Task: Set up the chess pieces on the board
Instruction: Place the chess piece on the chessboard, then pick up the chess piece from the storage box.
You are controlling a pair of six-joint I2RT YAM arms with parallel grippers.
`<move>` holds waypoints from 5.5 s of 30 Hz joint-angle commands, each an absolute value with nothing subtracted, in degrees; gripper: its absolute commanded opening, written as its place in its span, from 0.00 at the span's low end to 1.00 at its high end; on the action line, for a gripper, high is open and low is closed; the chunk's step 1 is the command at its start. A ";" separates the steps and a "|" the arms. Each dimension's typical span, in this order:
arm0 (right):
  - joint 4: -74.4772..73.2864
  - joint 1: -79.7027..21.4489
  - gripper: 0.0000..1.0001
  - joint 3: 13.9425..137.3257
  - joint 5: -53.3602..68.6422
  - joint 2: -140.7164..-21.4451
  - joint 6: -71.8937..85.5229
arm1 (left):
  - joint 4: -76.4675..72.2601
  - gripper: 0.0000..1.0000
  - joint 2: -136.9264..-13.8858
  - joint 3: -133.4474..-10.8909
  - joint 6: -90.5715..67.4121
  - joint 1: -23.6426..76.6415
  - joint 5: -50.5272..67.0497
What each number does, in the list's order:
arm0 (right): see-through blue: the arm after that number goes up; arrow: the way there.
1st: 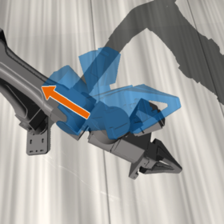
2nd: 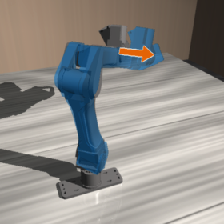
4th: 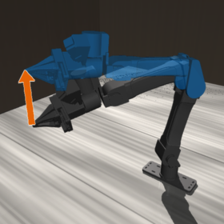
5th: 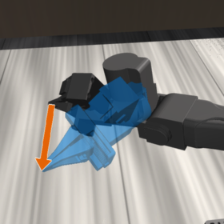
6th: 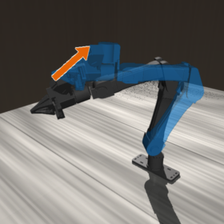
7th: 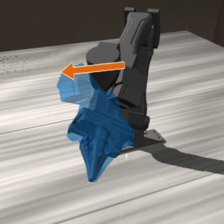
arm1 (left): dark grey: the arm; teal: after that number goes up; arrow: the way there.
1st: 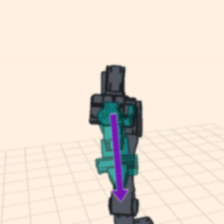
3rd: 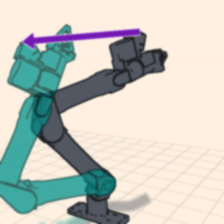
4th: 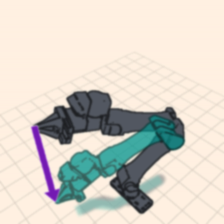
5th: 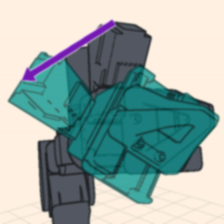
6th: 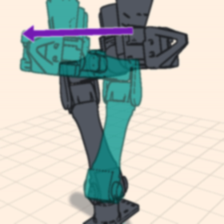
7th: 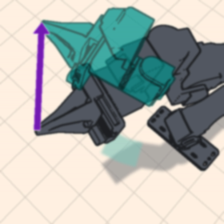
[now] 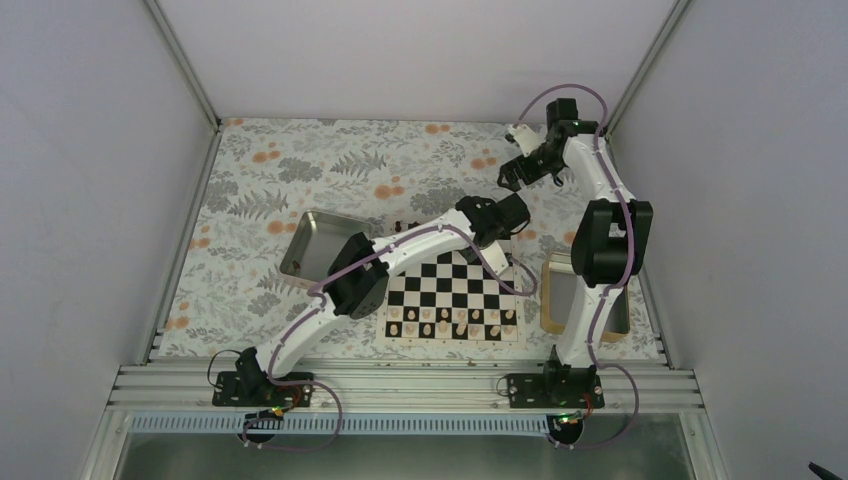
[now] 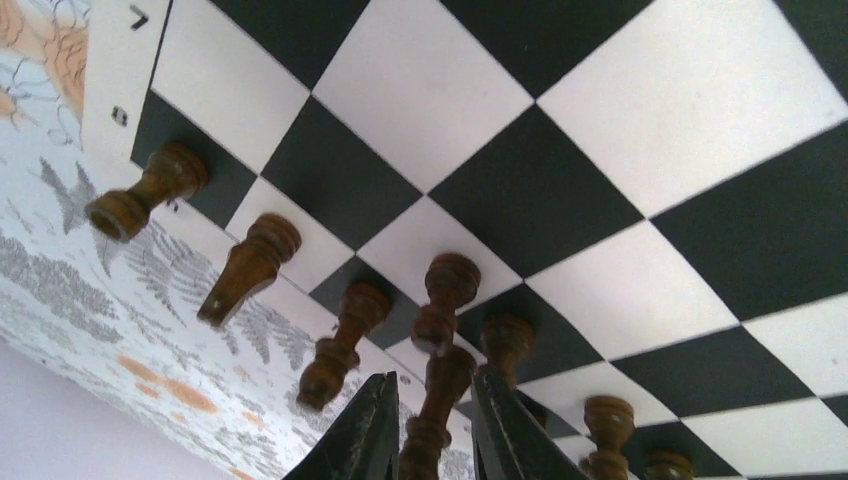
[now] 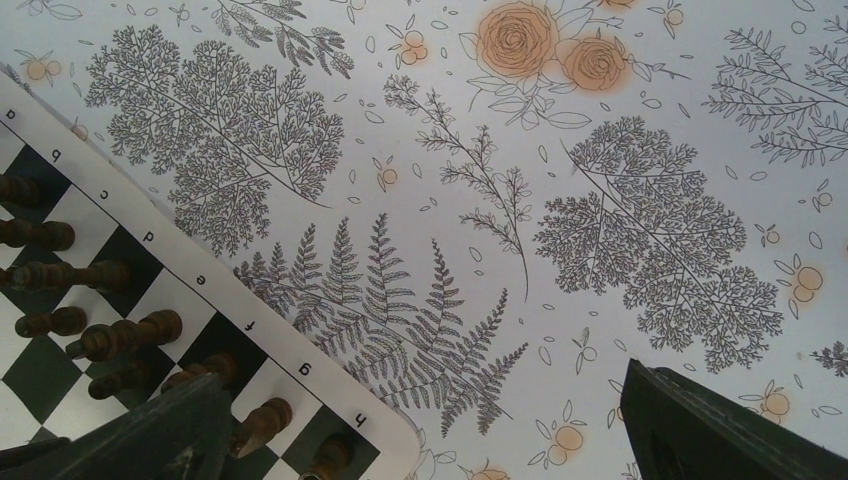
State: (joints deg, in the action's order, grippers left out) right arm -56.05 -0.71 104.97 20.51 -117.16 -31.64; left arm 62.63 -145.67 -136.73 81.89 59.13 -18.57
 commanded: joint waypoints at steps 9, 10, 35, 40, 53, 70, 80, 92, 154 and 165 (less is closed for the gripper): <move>-56.00 -2.19 1.00 108.61 18.48 -112.64 -31.16 | 76.48 0.23 -131.55 -143.47 74.51 56.23 -16.15; -56.22 -2.94 1.00 109.15 17.76 -112.33 -31.20 | 76.62 0.23 -129.43 -141.83 73.58 54.90 -16.37; -47.22 -49.25 0.73 129.18 18.49 -134.27 -31.33 | 29.66 0.39 -93.23 -72.62 58.67 -4.43 -4.46; -40.25 -52.46 0.77 128.43 20.33 -137.01 -31.70 | 26.01 0.40 -94.29 -68.38 57.24 -12.27 1.46; -30.30 -56.11 0.83 130.60 21.80 -145.05 -31.47 | 21.92 0.39 -92.80 -61.59 52.47 -22.44 15.54; -31.42 -56.61 0.54 128.21 23.67 -145.30 -30.71 | 21.81 0.36 -91.58 -59.84 47.53 -22.94 21.46; -34.20 -56.70 0.48 126.66 26.03 -144.17 -31.98 | 21.57 0.36 -91.34 -59.84 47.02 -22.94 21.63; -33.99 -57.96 0.45 127.27 28.15 -145.15 -33.02 | 20.83 0.35 -91.59 -59.30 46.50 -22.94 21.45; -30.83 -57.27 0.16 129.47 28.22 -148.40 -32.04 | 20.31 0.28 -90.47 -57.22 46.76 -22.87 24.14; -35.25 -52.04 0.13 125.53 28.97 -136.68 -30.92 | 20.84 0.28 -89.25 -57.66 46.54 -22.85 23.21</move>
